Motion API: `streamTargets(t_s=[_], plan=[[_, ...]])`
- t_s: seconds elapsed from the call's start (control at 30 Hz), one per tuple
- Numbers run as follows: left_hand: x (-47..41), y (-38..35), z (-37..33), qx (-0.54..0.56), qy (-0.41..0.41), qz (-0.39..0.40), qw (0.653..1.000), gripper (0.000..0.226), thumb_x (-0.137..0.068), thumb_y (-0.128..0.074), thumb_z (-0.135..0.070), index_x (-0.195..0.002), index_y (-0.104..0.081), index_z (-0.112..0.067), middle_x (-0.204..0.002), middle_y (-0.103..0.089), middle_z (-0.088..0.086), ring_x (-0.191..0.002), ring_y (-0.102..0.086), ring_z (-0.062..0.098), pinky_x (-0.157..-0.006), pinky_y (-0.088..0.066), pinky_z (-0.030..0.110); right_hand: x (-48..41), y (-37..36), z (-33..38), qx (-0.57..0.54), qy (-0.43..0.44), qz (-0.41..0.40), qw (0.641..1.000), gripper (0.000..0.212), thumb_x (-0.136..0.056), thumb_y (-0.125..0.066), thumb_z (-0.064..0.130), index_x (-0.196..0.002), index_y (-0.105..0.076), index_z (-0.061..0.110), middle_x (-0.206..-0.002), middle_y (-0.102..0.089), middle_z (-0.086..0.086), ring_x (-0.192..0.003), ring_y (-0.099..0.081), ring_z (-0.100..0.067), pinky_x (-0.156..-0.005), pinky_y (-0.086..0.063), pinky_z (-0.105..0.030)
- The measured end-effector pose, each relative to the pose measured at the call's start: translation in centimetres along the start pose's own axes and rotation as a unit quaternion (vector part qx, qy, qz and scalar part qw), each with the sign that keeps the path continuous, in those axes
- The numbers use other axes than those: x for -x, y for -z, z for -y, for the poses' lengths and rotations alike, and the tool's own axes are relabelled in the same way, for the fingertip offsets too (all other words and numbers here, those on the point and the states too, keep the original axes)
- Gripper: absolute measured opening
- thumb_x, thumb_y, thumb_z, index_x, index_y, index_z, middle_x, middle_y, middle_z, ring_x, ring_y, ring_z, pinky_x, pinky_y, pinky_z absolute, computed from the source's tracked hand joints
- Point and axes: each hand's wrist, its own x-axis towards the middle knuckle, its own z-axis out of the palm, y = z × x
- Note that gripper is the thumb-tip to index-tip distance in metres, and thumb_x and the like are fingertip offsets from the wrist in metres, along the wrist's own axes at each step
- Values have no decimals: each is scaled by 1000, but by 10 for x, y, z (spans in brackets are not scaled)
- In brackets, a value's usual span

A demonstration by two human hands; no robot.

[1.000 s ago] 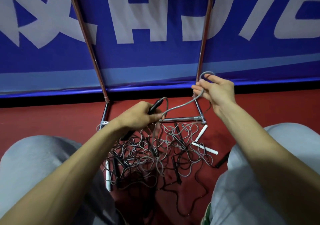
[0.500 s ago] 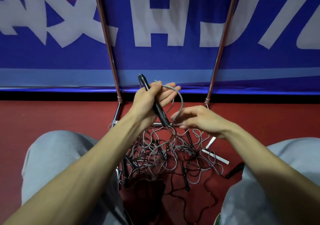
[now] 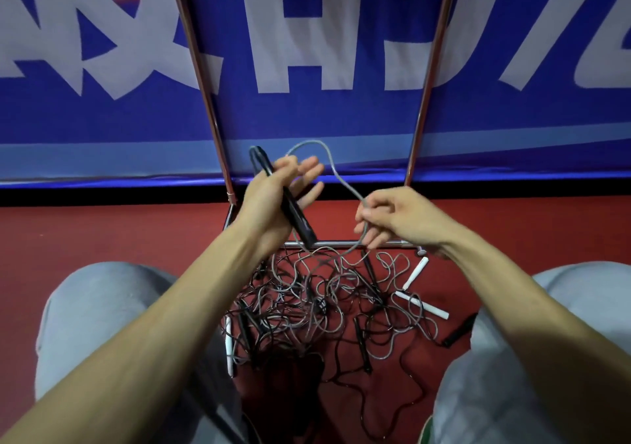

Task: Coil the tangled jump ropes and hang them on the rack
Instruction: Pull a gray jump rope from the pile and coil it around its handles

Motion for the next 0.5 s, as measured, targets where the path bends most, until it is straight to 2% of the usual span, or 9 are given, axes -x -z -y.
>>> streamTargets(t_s=[0.03, 0.1, 0.17, 0.23, 0.3, 0.37, 0.5], plan=[[3, -1, 6, -82, 18, 11, 996, 14, -98, -45, -3, -94, -56, -12, -107, -68, 11, -97, -67, 21, -82, -56, 33, 2, 3, 6, -36, 16, -28, 999, 19, -98, -46, 2, -83, -57, 3, -74, -62, -12, -50, -61, -11, -51, -54, -20], [10, -4, 20, -248, 42, 55, 966, 20, -97, -48, -2, -90, -62, -14, -103, -67, 6, -96, -64, 17, -85, -51, 30, 7, 11, 17, -92, 45, -73, 992, 18, -98, -45, 3, -84, -57, 2, -68, -61, -10, -44, -56, -9, -42, -47, -17], [15, -3, 31, -388, 34, 113, 914, 20, -96, -51, -2, -93, -65, -17, -103, -66, 4, -98, -61, 16, -87, -46, 29, 10, 17, 22, -130, 54, -106, 984, 19, -98, -45, 3, -84, -58, 2, -64, -60, -8, -42, -52, -8, -38, -40, -15], [17, -2, 37, -476, 32, 170, 862, 19, -96, -53, -4, -102, -64, -18, -108, -65, 4, -100, -58, 15, -90, -45, 29, 12, 21, 22, -191, 48, -129, 972, 19, -98, -46, 6, -84, -58, 3, -59, -60, -4, -40, -49, -6, -35, -35, -14], [20, -2, 40, -480, 65, 227, 845, 21, -97, -52, -6, -109, -61, -21, -112, -65, 5, -103, -58, 15, -95, -46, 32, 13, 26, 23, -271, 39, -145, 951, 18, -97, -47, 8, -83, -57, 4, -55, -60, 0, -40, -48, -5, -35, -33, -13], [23, -4, 41, -462, 92, 270, 839, 23, -96, -53, -9, -112, -60, -25, -110, -69, 2, -107, -62, 12, -96, -46, 28, 13, 30, 23, -336, 34, -158, 928, 16, -98, -47, 8, -83, -55, 6, -57, -59, 0, -40, -47, -5, -35, -32, -12], [24, -7, 42, -459, 65, 298, 835, 22, -95, -56, -8, -109, -63, -23, -100, -72, -4, -99, -65, 4, -86, -51, 21, 12, 34, 23, -428, 36, -173, 886, 14, -98, -47, 7, -86, -53, 6, -66, -59, -4, -45, -49, -6, -37, -35, -13]])
